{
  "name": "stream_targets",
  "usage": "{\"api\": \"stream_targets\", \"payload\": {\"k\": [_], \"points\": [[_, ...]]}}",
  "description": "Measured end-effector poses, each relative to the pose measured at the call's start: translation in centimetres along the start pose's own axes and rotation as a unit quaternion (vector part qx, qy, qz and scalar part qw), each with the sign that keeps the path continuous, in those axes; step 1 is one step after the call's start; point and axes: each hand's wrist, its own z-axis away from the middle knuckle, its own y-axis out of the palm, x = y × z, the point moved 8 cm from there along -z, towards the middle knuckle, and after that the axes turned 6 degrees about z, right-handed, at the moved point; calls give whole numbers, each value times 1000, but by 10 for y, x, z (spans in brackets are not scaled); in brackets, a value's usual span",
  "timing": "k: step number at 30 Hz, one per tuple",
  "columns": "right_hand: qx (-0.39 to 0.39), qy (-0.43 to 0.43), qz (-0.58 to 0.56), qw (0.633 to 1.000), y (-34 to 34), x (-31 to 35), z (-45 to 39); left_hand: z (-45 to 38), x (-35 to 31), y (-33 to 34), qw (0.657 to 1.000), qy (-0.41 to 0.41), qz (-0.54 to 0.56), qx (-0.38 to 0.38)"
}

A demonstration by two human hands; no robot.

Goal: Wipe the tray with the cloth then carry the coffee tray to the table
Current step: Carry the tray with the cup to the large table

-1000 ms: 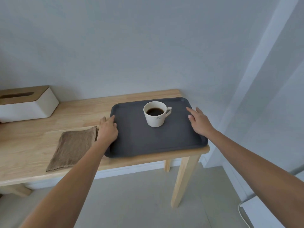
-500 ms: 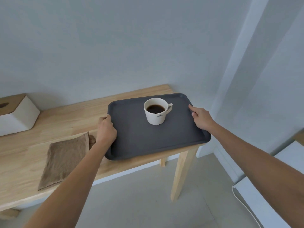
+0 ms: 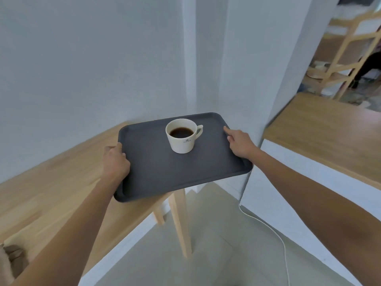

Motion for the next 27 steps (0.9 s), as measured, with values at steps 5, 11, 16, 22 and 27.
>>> {"api": "stream_targets", "payload": {"k": [5,11,16,22,27], "points": [[-43,82,-27,995,-53,-95,23,-22,-86,71,996,73,13,53],[-88,170,-45,980,-115,-226,52,-18,-214,170,982,129,76,114],[-113,224,-46,967,-166,-332,77,-8,-318,254,971,156,99,153],[-147,287,-50,945,-212,-438,104,7,-424,346,954,187,114,203],[-162,345,-38,924,-233,-510,116,4,-493,427,931,233,127,250]]}}
